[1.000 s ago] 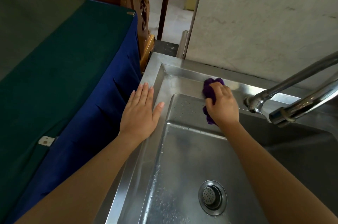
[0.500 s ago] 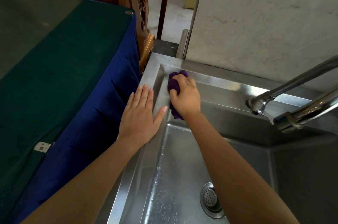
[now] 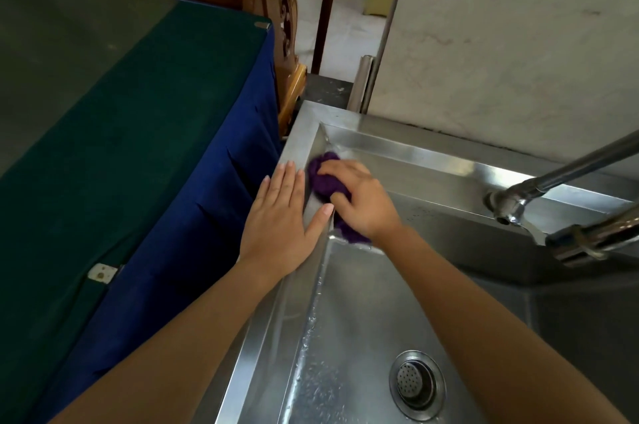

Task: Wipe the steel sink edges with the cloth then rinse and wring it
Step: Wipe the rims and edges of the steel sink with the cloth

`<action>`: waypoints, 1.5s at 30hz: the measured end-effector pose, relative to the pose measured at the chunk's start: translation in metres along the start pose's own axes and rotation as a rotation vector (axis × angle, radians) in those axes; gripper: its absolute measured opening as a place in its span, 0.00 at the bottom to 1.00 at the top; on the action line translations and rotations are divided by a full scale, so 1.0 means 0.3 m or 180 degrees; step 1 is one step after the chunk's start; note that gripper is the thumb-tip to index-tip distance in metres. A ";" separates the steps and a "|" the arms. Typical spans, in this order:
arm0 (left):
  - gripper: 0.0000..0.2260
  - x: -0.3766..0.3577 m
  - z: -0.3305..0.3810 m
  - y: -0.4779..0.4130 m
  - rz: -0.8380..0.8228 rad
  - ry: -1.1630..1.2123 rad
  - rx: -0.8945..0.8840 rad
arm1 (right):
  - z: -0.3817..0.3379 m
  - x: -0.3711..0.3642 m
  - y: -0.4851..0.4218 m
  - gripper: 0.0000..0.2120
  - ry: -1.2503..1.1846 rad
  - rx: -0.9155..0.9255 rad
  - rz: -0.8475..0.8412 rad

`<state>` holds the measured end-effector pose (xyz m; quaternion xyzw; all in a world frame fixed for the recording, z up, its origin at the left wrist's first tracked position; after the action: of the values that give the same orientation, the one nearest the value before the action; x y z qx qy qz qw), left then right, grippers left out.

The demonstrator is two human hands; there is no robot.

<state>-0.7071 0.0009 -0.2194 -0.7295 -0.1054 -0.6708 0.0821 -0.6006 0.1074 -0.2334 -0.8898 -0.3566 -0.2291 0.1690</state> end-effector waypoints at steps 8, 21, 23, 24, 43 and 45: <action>0.40 0.004 0.004 0.006 0.0101 -0.0141 -0.0019 | 0.024 0.022 -0.088 0.24 0.0192 -0.0261 0.0066; 0.34 0.001 -0.062 0.273 -0.0089 -0.0397 -0.0016 | -0.098 -0.076 0.170 0.26 -0.0273 -0.0015 -0.0334; 0.34 -0.007 -0.067 0.350 -0.0122 -0.0418 0.0001 | -0.123 -0.095 0.205 0.26 -0.0267 0.0037 -0.0278; 0.34 -0.009 -0.066 0.381 -0.0134 -0.0431 0.0014 | -0.135 -0.106 0.225 0.26 -0.0270 0.0082 -0.0225; 0.33 -0.012 -0.074 0.761 -0.0222 -0.0608 -0.0024 | -0.311 -0.271 0.526 0.22 -0.0328 0.0039 -0.0127; 0.33 -0.014 -0.081 0.795 -0.0209 -0.0570 -0.0012 | -0.337 -0.294 0.566 0.22 -0.0323 0.0059 -0.0039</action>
<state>-0.6679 -0.2355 -0.2164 -0.7829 -0.1349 -0.6054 0.0491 -0.5653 -0.1055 -0.2188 -0.8965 -0.3723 -0.1814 0.1575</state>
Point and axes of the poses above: each hand's wrist, its own y-axis away from the middle knuckle, its own x-axis out of the back of the hand, z = x × y, the point moved 3 cm from there along -y, towards the middle knuckle, and after that the axes turned 15 degrees about -y, right-handed, at the moved point
